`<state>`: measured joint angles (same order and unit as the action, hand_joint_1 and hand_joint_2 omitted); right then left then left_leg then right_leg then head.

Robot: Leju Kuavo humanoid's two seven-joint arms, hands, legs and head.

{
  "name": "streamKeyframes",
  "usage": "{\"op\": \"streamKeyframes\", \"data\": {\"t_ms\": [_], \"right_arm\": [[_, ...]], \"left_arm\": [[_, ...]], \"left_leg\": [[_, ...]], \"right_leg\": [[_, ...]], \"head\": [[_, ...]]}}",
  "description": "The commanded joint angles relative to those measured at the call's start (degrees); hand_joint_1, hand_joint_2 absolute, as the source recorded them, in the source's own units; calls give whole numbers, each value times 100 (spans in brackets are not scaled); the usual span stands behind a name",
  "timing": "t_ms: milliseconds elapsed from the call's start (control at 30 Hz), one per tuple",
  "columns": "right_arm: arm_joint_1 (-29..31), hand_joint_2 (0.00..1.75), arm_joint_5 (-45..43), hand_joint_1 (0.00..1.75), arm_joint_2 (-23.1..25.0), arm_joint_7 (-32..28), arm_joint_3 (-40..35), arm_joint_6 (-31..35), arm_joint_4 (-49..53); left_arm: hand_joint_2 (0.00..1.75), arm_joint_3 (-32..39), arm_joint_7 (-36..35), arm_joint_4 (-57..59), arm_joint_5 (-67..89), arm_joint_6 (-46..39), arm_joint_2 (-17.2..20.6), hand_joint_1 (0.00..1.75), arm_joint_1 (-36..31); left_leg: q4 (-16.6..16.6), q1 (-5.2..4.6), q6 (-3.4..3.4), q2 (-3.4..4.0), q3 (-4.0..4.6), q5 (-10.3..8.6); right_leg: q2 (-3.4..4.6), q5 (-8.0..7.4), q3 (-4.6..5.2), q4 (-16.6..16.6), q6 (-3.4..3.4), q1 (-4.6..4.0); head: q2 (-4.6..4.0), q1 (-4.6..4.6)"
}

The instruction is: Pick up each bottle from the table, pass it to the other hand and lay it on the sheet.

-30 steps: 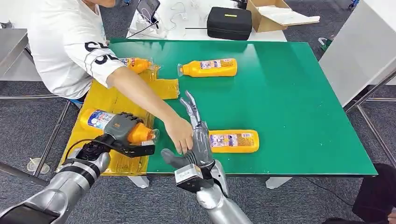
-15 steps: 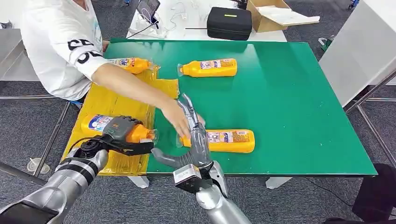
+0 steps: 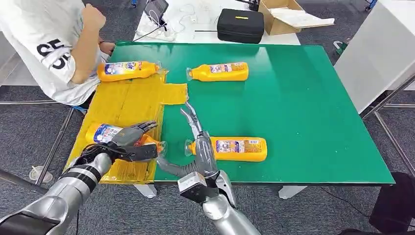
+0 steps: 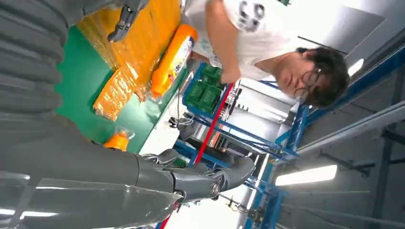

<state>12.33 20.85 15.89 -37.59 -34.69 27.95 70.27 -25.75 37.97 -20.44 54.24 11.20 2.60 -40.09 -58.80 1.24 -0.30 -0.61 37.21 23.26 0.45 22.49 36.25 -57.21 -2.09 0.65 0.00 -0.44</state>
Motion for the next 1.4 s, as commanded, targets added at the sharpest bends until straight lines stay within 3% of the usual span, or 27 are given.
{"op": "streamKeyframes", "data": {"t_ms": [33,233,667,767,833,900,933,1100,1267,1400], "right_arm": [[299,175,-32,0,-56,-41,-58,-15,-635],[255,175,300,0,-77,338,26,120,-594],[255,175,314,0,-70,355,17,113,-603],[270,175,511,0,-73,545,-5,162,-685],[340,175,911,0,-178,873,-75,240,-807],[450,175,1315,0,-370,1363,-108,145,-874],[473,175,1566,0,-527,1714,-52,20,-820],[548,175,2327,0,-1419,2984,119,-1172,-566],[355,175,2512,0,-2055,3365,405,-1805,-195],[275,175,2461,0,-2179,3503,527,-2012,-100]], "left_arm": [[0,648,203,-147,-1033,437,17,0,369],[0,2199,203,-991,-2789,-1521,-752,0,757],[0,2276,203,-1040,-2860,-1531,-727,0,739],[0,2745,203,-1435,-3116,-3043,-908,0,776],[0,3105,203,-1807,-3604,-3542,-1039,0,824],[0,3370,203,-2214,-4152,-3479,-1091,0,950],[175,3410,203,-2464,-4332,-3513,-1066,0,1067],[175,3615,203,-2997,-4540,-3343,-961,0,1589],[175,3452,203,-3420,-4097,-3469,-926,0,2079],[175,3369,203,-3347,-4061,-3460,-930,0,2127]], "left_leg": [[8,-3,5,18,-25,4],[9,-4,12,2,-33,4],[4,-2,10,9,-30,10],[0,-1,8,7,-10,6],[-3,1,8,10,-7,8],[0,0,6,6,2,2],[1,1,10,6,-12,7],[6,-1,10,5,-6,2],[11,-10,17,1,-22,8],[2,-12,11,-4,-1,8]], "right_leg": [[13,-1,-18,8,4,0],[-8,5,-30,12,3,1],[-5,9,-23,6,10,-4],[-3,5,-6,4,5,-3],[0,4,-2,3,5,-5],[-2,1,10,4,2,-3],[-6,5,-7,7,5,-5],[-1,-2,-5,15,-1,-2],[-8,7,-23,19,-1,7],[-11,7,-1,7,1,11]], "head": [[0,4],[0,4],[0,4],[0,4],[0,2],[0,4],[0,4],[0,4],[0,2],[0,2]]}}
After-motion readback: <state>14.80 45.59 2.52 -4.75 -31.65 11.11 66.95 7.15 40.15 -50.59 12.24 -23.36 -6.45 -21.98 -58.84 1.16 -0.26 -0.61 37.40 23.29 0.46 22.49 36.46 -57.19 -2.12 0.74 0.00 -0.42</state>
